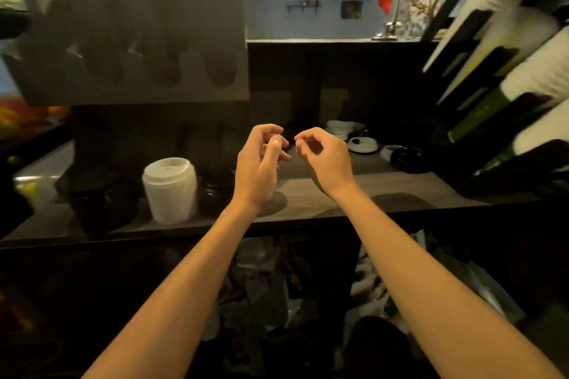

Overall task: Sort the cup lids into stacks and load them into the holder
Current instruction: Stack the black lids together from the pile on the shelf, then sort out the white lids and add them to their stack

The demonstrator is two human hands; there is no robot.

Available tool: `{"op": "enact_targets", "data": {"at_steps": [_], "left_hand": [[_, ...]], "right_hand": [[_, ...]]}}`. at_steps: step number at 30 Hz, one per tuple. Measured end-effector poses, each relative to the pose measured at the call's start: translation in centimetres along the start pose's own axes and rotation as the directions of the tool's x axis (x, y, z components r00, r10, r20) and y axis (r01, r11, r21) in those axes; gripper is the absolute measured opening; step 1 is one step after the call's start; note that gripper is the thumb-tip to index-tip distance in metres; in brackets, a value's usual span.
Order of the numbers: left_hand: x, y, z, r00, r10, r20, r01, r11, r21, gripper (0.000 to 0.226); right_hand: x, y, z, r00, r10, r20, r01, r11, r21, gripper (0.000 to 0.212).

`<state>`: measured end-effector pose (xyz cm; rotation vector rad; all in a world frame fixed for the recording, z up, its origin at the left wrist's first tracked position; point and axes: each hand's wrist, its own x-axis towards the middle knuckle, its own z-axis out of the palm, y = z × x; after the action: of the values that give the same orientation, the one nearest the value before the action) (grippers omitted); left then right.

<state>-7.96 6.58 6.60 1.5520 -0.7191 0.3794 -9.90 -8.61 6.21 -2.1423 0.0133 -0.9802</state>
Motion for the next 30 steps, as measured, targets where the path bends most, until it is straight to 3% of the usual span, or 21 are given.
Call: {"op": "enact_targets", "data": {"at_steps": [3,8,11,14,21,23,25,30], "left_hand": [[0.3,-1.0,5.0,0.996,-0.042,0.084,0.044,0.998,-0.032,0.014],[1.2,-5.3,11.0,0.962,-0.212,0.169,0.205,0.977,0.059,0.013],[2.1,-7.4,13.3,0.937,-0.29,0.195,0.258,0.95,0.173,0.018],[3.9,-8.5,14.8,0.942,-0.31,0.13,0.268,0.926,0.265,0.032],[9.3,-11.9,17.7,0.939,-0.342,0.038,0.296,0.858,0.42,0.054],[11.1,-13.4,18.2,0.965,-0.254,-0.061,0.247,0.816,0.522,0.06],[12.4,-14.9,18.3,0.983,-0.143,-0.115,0.183,0.781,0.597,0.065],[14.7,-17.7,17.6,0.968,-0.066,-0.242,0.219,0.688,0.692,0.068]], "right_hand": [[-0.3,3.8,-2.6,0.995,0.085,-0.054,-0.087,0.995,-0.046,0.01],[-0.6,9.3,-5.8,0.972,0.223,-0.076,-0.23,0.967,-0.113,0.01],[-0.2,12.3,-6.3,0.957,0.29,-0.03,-0.288,0.925,-0.248,0.028],[1.3,14.3,-6.0,0.933,0.36,-0.025,-0.349,0.882,-0.317,0.046],[6.7,17.8,-3.7,0.969,0.246,-0.013,-0.217,0.826,-0.52,0.072],[8.6,18.6,-3.0,0.962,0.271,0.028,-0.204,0.782,-0.589,0.074],[10.0,19.6,-2.2,0.977,0.198,0.076,-0.105,0.765,-0.636,0.072],[13.1,21.5,1.0,0.991,-0.09,0.098,0.125,0.873,-0.472,0.066]]}}
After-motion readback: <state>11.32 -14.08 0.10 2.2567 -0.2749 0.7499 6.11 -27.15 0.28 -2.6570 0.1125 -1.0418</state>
